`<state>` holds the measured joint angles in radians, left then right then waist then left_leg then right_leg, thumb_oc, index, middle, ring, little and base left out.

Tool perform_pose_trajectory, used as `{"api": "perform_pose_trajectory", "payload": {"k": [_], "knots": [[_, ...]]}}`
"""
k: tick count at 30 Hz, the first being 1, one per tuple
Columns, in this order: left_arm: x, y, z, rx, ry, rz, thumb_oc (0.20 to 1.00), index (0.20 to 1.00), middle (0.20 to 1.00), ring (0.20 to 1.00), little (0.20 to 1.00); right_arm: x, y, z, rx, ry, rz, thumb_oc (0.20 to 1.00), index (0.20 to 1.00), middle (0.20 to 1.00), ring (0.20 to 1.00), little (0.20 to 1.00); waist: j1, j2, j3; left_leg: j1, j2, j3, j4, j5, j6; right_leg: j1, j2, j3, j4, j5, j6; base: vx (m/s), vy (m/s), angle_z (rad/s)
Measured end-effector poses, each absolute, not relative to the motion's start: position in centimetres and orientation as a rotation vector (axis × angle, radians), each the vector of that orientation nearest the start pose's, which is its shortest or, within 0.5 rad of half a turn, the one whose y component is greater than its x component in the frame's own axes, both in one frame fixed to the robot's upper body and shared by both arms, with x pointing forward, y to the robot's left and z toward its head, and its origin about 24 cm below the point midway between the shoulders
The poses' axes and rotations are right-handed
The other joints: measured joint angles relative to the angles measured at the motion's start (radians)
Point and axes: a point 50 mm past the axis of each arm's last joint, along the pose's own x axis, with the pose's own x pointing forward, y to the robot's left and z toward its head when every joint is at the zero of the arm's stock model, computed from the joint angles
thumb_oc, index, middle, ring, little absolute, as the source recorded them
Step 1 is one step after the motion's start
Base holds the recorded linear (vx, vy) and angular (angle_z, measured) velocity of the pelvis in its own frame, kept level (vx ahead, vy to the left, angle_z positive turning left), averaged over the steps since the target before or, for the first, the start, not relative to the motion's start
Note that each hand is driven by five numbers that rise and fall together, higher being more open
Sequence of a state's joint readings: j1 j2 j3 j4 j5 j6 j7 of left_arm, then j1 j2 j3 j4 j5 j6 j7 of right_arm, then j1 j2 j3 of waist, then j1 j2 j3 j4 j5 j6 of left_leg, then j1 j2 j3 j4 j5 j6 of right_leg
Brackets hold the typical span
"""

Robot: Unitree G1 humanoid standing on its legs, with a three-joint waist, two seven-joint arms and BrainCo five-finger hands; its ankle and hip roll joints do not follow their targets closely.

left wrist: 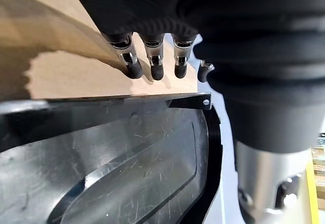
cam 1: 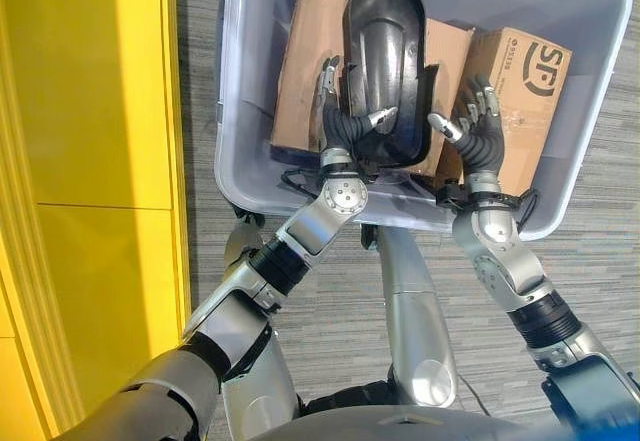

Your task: Move parts from the plastic box to the shelf.

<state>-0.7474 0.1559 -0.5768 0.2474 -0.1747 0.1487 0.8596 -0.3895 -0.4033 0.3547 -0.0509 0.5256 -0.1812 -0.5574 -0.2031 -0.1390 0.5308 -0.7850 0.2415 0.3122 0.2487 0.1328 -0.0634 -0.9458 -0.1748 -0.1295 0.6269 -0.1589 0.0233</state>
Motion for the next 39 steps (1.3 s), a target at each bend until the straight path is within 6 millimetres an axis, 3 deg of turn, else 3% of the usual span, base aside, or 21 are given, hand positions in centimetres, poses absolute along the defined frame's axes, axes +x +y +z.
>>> {"api": "perform_pose_trajectory", "payload": {"k": [1, 2, 3, 4, 13, 23, 39], "knots": [[33.4, 4.3, 16.2, 0.192, -0.343, 0.199, 0.827, 0.827, 0.827, 0.827, 0.827, 30.0, -14.0, 15.1, 0.212, -0.381, -0.085, 1.0, 1.0, 1.0, 1.0, 1.0, 0.0, -0.001, 0.0, -0.001, 0.001, 0.0, 0.002, -0.001, 0.0, 0.0, 0.0, -0.001, 0.0, 0.001, -0.002, 0.0, 0.0, 0.0], [33.5, 4.3, 16.3, 0.194, -0.344, 0.199, 0.583, 0.583, 0.583, 0.583, 0.583, 30.0, -14.0, 15.1, 0.212, -0.382, -0.084, 1.0, 1.0, 1.0, 1.0, 1.0, 0.0, -0.001, 0.0, -0.001, 0.001, -0.001, 0.004, -0.001, -0.001, 0.001, 0.0, -0.001, 0.0, 0.002, -0.002, 0.0, 0.0, 0.0], [33.5, 4.3, 16.4, 0.193, -0.346, 0.199, 0.457, 0.457, 0.457, 0.457, 0.457, 30.0, -14.0, 15.1, 0.213, -0.382, -0.084, 1.0, 1.0, 1.0, 1.0, 1.0, 0.0, -0.002, -0.001, -0.002, 0.001, -0.001, 0.005, -0.002, 0.0, 0.001, 0.0, -0.001, 0.0, 0.002, -0.003, 0.0, 0.0, 0.0], [33.5, 4.3, 16.4, 0.194, -0.345, 0.2, 0.2, 0.2, 0.2, 0.2, 0.2, 30.0, -14.0, 15.1, 0.213, -0.382, -0.085, 1.0, 1.0, 1.0, 1.0, 1.0, 0.0, -0.003, -0.001, -0.002, 0.001, -0.001, 0.007, -0.004, 0.0, 0.001, 0.0, -0.001, 0.001, 0.002, -0.003, 0.0, 0.0, 0.0], [34.9, 5.4, 15.7, 0.187, -0.266, 0.274, 0.2, 0.2, 0.2, 0.2, 0.2, 30.0, -14.0, 15.1, 0.209, -0.376, -0.085, 1.0, 1.0, 1.0, 1.0, 1.0, -0.027, -0.022, -0.006, -0.016, 0.004, -0.006, 0.019, -0.011, 0.0, 0.001, 0.0, -0.007, -0.003, 0.004, -0.003, 0.0, -0.003, 0.0], [34.3, 4.2, 15.5, 0.097, -0.228, 0.341, 0.2, 0.2, 0.2, 0.2, 0.2, 30.1, -14.2, 15.2, 0.214, -0.377, -0.116, 1.0, 1.0, 1.0, 1.0, 1.0, -0.026, -0.024, -0.006, -0.033, 0.006, -0.026, 0.021, -0.009, -0.003, 0.0, 0.0, -0.026, -0.007, 0.003, -0.002, 0.0, -0.027, 0.02], [34.1, 4.2, 15.4, 0.089, -0.236, 0.321, 0.2, 0.2, 0.2, 0.2, 0.2, 30.1, -14.5, 15.3, 0.222, -0.381, -0.136, 1.0, 1.0, 1.0, 1.0, 1.0, -0.022, -0.023, -0.006, -0.033, 0.004, -0.027, 0.018, -0.007, -0.004, 0.002, -0.002, -0.029, -0.01, 0.004, -0.004, 0.0, 0.015, 0.0]]}}
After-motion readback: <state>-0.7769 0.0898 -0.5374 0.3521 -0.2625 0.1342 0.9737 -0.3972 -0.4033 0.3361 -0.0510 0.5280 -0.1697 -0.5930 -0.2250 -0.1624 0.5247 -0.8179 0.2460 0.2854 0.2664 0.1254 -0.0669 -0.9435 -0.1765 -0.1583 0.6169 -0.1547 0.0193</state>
